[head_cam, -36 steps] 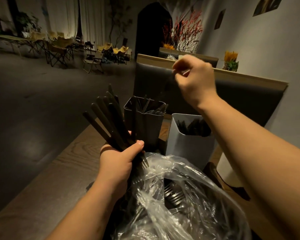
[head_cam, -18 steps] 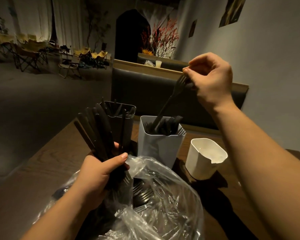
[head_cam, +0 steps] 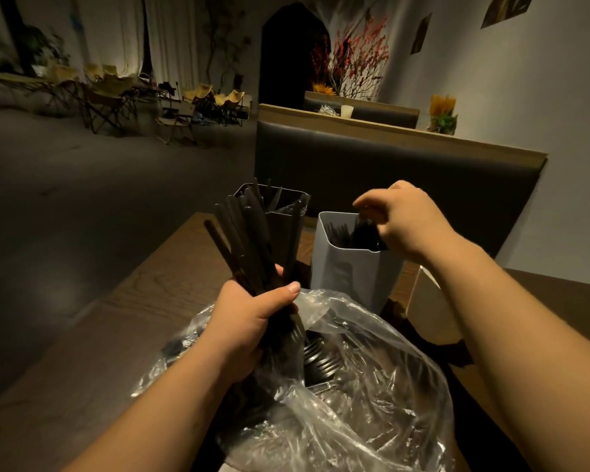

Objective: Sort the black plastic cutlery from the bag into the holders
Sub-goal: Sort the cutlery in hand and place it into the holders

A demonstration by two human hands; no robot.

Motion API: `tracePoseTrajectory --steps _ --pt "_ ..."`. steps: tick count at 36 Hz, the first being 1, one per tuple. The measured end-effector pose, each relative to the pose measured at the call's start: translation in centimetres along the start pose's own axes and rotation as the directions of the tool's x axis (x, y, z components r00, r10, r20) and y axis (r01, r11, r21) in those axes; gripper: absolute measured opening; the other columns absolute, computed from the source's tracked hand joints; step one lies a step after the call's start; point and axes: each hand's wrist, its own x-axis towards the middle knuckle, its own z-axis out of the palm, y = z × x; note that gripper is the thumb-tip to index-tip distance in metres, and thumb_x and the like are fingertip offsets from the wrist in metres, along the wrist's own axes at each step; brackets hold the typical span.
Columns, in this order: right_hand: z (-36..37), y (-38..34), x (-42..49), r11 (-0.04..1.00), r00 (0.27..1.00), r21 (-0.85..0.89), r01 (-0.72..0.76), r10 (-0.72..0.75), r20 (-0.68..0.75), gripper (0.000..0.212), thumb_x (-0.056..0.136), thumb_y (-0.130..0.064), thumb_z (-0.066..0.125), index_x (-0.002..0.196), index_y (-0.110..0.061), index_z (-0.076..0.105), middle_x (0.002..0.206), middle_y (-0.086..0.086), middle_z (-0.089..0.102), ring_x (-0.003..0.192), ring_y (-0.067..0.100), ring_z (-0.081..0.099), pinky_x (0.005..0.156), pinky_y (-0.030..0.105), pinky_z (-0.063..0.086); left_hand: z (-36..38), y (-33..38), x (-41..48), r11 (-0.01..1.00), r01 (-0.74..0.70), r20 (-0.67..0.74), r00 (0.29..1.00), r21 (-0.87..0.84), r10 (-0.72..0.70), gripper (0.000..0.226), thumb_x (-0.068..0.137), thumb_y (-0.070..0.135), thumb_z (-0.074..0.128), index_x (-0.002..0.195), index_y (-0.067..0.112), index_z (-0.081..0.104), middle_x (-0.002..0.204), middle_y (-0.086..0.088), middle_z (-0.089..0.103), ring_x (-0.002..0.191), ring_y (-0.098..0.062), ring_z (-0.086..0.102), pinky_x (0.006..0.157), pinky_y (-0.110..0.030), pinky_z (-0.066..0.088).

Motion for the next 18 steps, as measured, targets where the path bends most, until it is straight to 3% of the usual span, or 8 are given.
tracePoseTrajectory --steps 2,3,5,6,8,11,14,18 --pt "-0.3 -1.1 -0.3 0.991 0.994 -0.124 0.048 -0.059 -0.091 0.036 0.091 -0.015 0.064 0.125 -0.028 0.066 0.127 0.003 0.058 0.121 0.030 0.043 0.096 0.040 0.038 0.0 0.2 0.0 1.000 -0.002 0.006 1.000 -0.016 0.002 0.020 0.084 0.003 0.073 0.101 0.009 0.065 0.070 -0.003 0.063 0.067 -0.017 0.065 0.060 -0.028 0.054" --pt "-0.6 -1.9 -0.6 0.988 0.973 -0.105 0.109 -0.128 -0.194 0.032 0.092 -0.015 0.064 0.121 -0.024 0.069 0.124 0.003 0.062 0.118 0.028 0.045 0.094 0.036 0.036 0.1 0.3 -0.1 0.999 0.001 0.012 1.000 -0.035 0.000 0.018 0.085 0.002 0.072 0.099 0.009 0.064 0.069 -0.003 0.062 0.066 -0.016 0.064 0.059 -0.027 0.054" --pt "-1.3 -4.6 -1.7 0.973 0.931 0.147 0.180 -0.120 -0.345 0.021 0.095 -0.019 0.061 0.114 -0.018 0.071 0.110 0.001 0.067 0.106 0.018 0.054 0.088 0.026 0.038 0.1 0.5 -0.1 0.996 0.011 0.018 1.000 -0.084 -0.009 0.014 0.087 0.001 0.069 0.096 0.009 0.063 0.068 -0.003 0.061 0.062 -0.014 0.064 0.056 -0.025 0.053" --pt "-1.4 -6.2 -2.3 0.937 0.949 0.304 0.172 -0.075 -0.305 0.019 0.097 -0.025 0.060 0.111 -0.019 0.071 0.103 -0.004 0.067 0.098 0.010 0.057 0.084 0.022 0.042 0.1 0.7 -0.1 0.994 0.013 0.020 1.000 -0.109 -0.011 0.012 0.088 0.000 0.067 0.094 0.009 0.063 0.067 -0.004 0.061 0.060 -0.013 0.064 0.055 -0.024 0.053" --pt "-1.0 -8.7 -3.1 0.845 0.999 0.535 0.032 -0.010 -0.043 0.023 0.096 -0.042 0.060 0.105 -0.024 0.071 0.091 -0.012 0.068 0.083 0.002 0.062 0.077 0.023 0.051 0.1 0.8 -0.1 0.989 0.012 0.029 1.000 -0.148 -0.008 0.009 0.087 0.001 0.066 0.091 0.009 0.063 0.066 -0.005 0.061 0.058 -0.014 0.064 0.053 -0.025 0.053" --pt "0.4 -10.4 -4.2 0.836 0.960 0.535 -0.119 -0.040 0.276 0.031 0.088 -0.054 0.066 0.099 -0.026 0.073 0.084 -0.006 0.072 0.071 0.007 0.066 0.066 0.032 0.057 -0.1 0.8 -0.1 0.984 0.004 0.027 1.000 -0.180 0.001 0.010 0.081 0.009 0.069 0.090 0.005 0.067 0.067 -0.009 0.063 0.060 -0.017 0.064 0.054 -0.026 0.053" --pt "1.0 -10.3 -5.0 0.794 0.913 0.586 -0.158 -0.108 0.392 0.025 0.086 -0.042 0.074 0.095 -0.018 0.072 0.085 0.002 0.074 0.068 0.012 0.070 0.056 0.026 0.056 -0.4 0.9 0.1 0.969 0.034 0.043 0.999 -0.245 -0.024 0.013 0.080 0.017 0.070 0.088 0.007 0.067 0.073 -0.007 0.065 0.068 -0.018 0.067 0.060 -0.029 0.055" --pt "1.7 -9.5 -5.3 0.733 0.862 0.644 -0.221 -0.162 0.481 0.016 0.081 -0.017 0.081 0.088 -0.009 0.070 0.079 0.010 0.075 0.074 0.022 0.074 0.062 0.034 0.062 -0.6 1.1 0.3 0.944 0.049 -0.022 0.998 -0.326 -0.059 0.021 0.077 0.022 0.071 0.091 0.008 0.061 0.069 -0.005 0.063 0.063 -0.017 0.066 0.056 -0.029 0.056"
